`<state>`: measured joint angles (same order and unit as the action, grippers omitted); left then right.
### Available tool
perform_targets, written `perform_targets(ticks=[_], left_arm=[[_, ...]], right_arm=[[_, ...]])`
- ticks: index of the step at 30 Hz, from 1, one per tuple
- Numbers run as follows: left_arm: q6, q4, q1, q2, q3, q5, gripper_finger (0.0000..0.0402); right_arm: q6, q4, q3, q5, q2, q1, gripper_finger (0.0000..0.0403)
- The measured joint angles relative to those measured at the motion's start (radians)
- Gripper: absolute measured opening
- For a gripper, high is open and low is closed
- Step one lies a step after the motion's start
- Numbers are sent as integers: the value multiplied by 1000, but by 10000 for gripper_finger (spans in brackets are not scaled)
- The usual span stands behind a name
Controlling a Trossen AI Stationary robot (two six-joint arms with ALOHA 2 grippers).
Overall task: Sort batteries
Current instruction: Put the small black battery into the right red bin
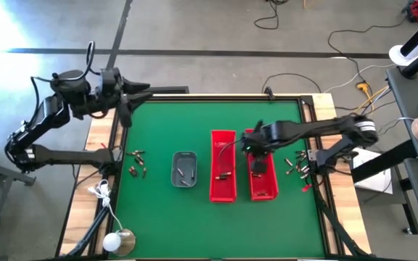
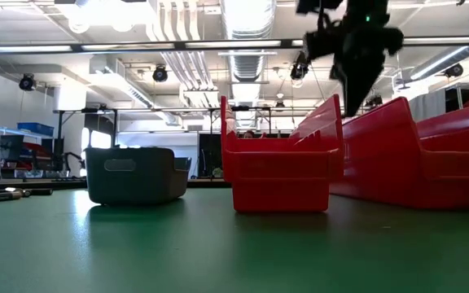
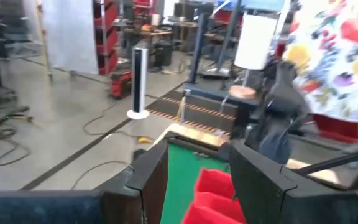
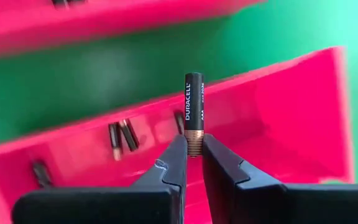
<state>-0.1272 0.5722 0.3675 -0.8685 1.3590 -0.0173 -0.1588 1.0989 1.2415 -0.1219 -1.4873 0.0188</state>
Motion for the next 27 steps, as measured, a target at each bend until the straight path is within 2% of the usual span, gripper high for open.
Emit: perform_targets(ticks=[7, 18, 27], left_arm=[[-50, -17, -55, 19, 0, 0, 151], [-58, -20, -64, 36, 0, -1, 151], [-43, -23, -63, 33, 0, 0, 151]], right_arm=[[130, 41, -5, -9, -140, 14, 28], [185, 38, -22, -9, -156, 29, 28], [233, -20, -82, -10, -255, 84, 28]])
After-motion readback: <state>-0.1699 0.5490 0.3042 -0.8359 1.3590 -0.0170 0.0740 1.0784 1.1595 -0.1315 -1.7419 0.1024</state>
